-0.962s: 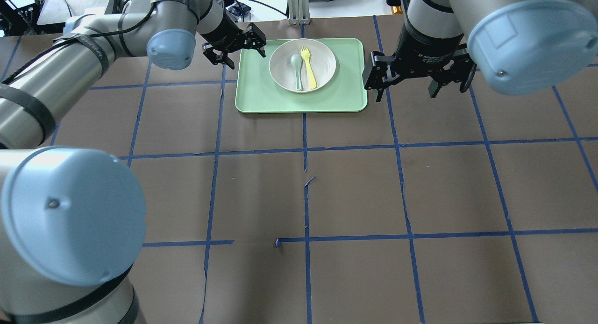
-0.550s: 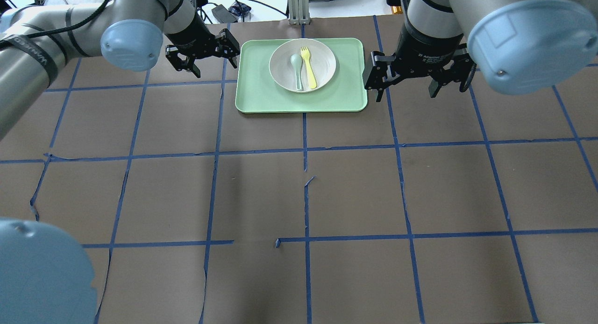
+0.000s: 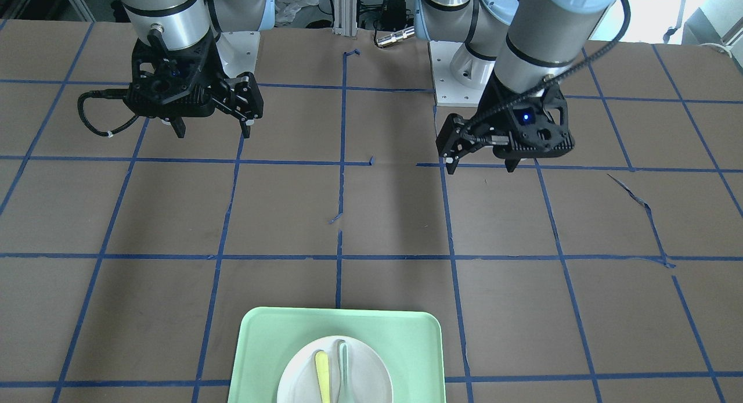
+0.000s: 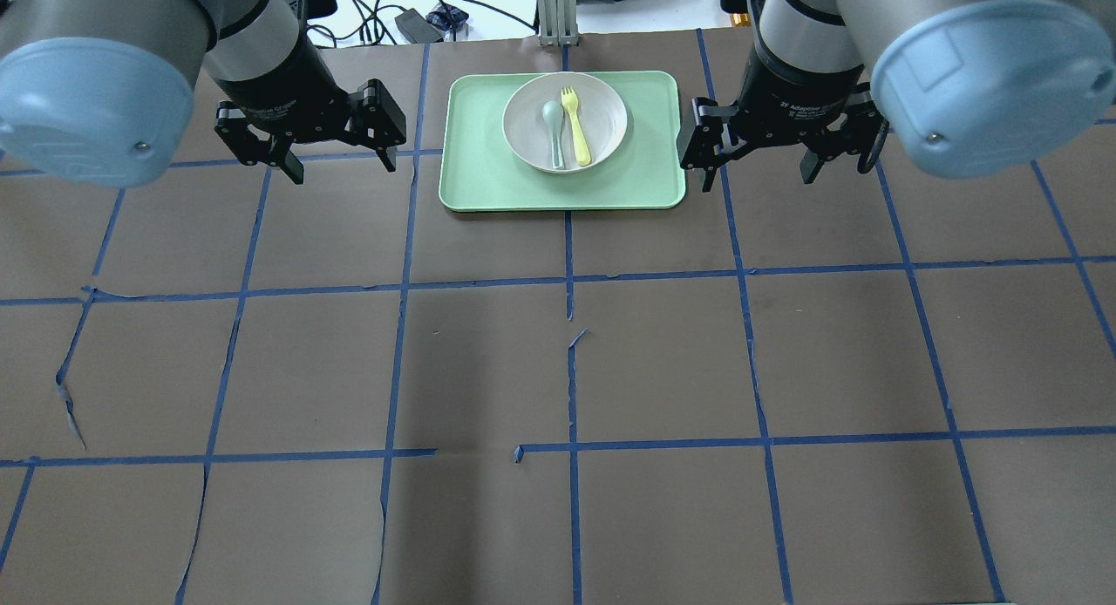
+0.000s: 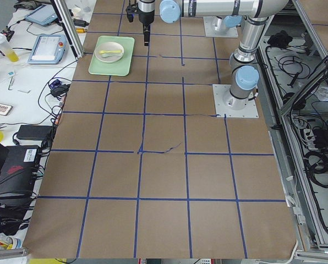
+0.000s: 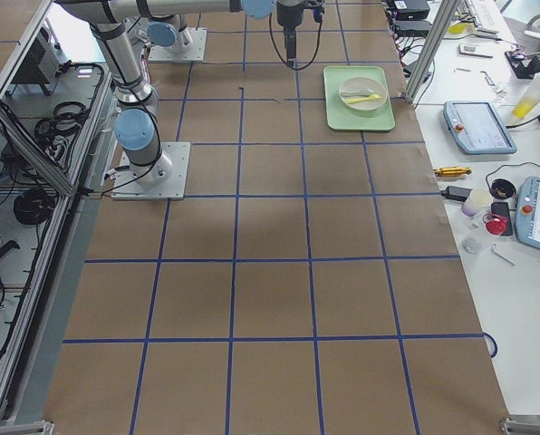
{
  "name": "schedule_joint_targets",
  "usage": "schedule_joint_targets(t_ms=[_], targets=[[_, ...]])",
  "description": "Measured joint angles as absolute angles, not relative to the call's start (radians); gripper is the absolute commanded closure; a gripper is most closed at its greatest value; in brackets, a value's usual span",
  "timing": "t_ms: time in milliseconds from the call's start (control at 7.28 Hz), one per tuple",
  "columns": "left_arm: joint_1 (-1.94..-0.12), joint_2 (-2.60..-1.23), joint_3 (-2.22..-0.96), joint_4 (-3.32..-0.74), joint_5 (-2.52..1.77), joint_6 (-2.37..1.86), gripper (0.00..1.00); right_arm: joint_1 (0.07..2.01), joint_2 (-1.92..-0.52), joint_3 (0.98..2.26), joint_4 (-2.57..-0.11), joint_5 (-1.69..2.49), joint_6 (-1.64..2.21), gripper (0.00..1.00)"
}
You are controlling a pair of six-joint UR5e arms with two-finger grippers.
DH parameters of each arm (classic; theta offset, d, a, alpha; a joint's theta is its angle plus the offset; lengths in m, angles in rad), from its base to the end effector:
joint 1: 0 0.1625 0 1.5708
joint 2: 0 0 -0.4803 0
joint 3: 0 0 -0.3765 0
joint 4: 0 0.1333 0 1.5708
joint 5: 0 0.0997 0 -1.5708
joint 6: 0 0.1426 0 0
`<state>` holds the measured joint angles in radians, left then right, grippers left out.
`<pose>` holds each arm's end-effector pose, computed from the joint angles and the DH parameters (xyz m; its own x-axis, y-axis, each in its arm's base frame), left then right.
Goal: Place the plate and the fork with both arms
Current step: 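Open the left gripper and lift it back from the plate, then move the right gripper over the plate toward the yellow fork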
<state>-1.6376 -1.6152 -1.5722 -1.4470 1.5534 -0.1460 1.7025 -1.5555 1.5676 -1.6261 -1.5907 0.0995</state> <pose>-0.1694 -0.4977 0.4907 -0.9966 -0.0773 0.0285 -0.0793 0.9941 -0.0746 0.1936 -0.4682 0.5001 -0.9994 -0.0314 0.0155 -0.0321 0.9985 -0.0449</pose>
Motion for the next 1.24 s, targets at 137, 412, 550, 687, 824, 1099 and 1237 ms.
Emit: schedule_joint_targets(t_ms=[137,412,550,687,824,1099,1237], targets=[[-1.649,-1.591,-1.575,-1.472,1.556,-0.146,0.0,1.703,-1.555,1.568,-1.626,-1.591,0.098,0.0],[-1.656,-1.577,-1.582,-1.489,1.558,-0.146,0.0,1.703,-1.552,1.571,-1.636,-1.593,0.096,0.0],[-1.656,-1.58,-1.584,-1.493,1.557,-0.145,0.0,1.708,-1.529,1.571,-1.671,-1.593,0.098,0.0],[-1.657,-1.585,-1.585,-1.495,1.557,-0.144,0.0,1.719,-1.477,1.568,-1.733,-1.598,0.1,0.0],[-1.657,-1.588,-1.585,-1.498,1.557,-0.144,0.0,1.732,-1.404,1.549,-1.805,-1.605,0.1,0.0],[-1.657,-1.591,-1.586,-1.503,1.558,-0.144,0.0,1.756,-1.192,1.374,-1.854,-1.608,0.103,0.0],[-1.657,-1.595,-1.586,-1.503,1.558,-0.144,0.0,1.764,-1.079,1.252,-1.849,-1.605,0.112,0.0]])
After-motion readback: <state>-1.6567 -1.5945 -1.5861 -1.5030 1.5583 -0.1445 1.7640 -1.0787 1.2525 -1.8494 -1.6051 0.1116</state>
